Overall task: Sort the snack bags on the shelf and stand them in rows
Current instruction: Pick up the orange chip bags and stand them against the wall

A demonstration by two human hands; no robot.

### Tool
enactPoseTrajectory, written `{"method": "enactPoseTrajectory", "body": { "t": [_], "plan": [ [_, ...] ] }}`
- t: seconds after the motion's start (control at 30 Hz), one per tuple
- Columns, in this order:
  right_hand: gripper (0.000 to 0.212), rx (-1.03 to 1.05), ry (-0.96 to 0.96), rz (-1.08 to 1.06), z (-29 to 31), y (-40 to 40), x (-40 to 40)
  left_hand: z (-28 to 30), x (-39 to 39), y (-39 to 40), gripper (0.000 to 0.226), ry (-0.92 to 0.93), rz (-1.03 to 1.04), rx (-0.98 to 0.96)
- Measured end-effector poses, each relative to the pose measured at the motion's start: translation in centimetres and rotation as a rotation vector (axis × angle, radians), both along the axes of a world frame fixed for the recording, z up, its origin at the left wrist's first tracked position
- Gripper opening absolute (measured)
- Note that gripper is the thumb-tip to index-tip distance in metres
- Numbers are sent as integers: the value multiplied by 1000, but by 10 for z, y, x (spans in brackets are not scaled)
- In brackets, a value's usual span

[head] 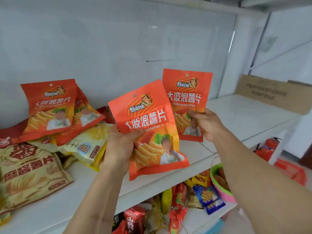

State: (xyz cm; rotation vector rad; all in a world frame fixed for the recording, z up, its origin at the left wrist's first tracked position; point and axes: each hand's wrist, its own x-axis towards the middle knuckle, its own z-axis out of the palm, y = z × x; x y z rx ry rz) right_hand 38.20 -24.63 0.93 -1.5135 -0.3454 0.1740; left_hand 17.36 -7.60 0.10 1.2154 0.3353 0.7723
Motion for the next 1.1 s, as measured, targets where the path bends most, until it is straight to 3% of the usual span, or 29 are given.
{"method": "enactPoseTrajectory", "body": {
  "t": [0.47,0.63,1.1],
  "plan": [
    [7,-24,-30,-5,5,-190,182,5,212,-192,37,75,-14,-265],
    [7,-43,-34,3,6,-241,249,12,277,-240,29,126,-80,-371],
    [12,-71,-34,53,-7,-265,466,10,468,-266,24,118,-69,-248]
  ]
}}
